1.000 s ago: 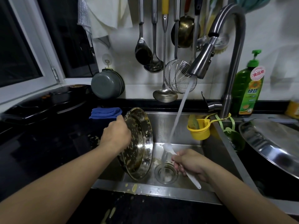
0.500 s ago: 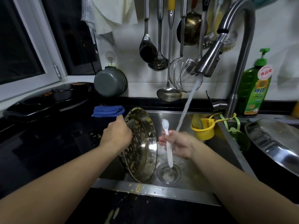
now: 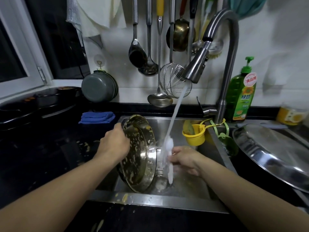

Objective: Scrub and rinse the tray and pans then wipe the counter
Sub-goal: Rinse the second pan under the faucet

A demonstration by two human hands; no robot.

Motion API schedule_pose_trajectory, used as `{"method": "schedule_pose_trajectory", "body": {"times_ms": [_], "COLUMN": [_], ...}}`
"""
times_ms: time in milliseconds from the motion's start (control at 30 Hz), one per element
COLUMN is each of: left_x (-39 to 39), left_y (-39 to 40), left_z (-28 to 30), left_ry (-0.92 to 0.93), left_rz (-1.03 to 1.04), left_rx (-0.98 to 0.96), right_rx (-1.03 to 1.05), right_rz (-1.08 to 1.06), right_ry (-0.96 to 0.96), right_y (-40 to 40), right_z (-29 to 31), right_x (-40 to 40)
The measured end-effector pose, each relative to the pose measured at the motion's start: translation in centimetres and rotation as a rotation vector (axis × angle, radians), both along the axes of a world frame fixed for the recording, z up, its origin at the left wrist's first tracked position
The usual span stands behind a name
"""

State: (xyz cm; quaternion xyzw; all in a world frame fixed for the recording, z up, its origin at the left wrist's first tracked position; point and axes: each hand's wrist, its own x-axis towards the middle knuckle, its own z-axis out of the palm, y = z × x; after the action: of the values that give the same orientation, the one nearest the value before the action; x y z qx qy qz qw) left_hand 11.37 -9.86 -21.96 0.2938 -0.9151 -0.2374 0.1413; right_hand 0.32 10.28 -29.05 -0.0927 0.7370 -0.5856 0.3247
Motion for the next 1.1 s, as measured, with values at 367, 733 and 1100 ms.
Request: {"method": "schedule_pose_trajectory", "body": {"times_ms": [367, 733, 1100], "left_x": [-2.4, -5.8, -5.5], "left_y": [0.4, -0.6, 4.2], "left_z": [-2.1, -6.3, -7.8], "left_ry": [-0.010, 0.030, 0.122], "left_rz": [0.017, 0.134, 0.204], "left_rx": [0.081, 0.676, 1.029], "right_rx": [0.301, -0.155, -0.976], "right_rz": [-0.445, -0.480, -0.328], "right_ry": [0.709, 0.529, 0.253], "right_y": [2.7, 3.7, 1.3], "right_z": [4.9, 9.0, 21.3], "right_x": [-14.7, -11.0, -5.0]}}
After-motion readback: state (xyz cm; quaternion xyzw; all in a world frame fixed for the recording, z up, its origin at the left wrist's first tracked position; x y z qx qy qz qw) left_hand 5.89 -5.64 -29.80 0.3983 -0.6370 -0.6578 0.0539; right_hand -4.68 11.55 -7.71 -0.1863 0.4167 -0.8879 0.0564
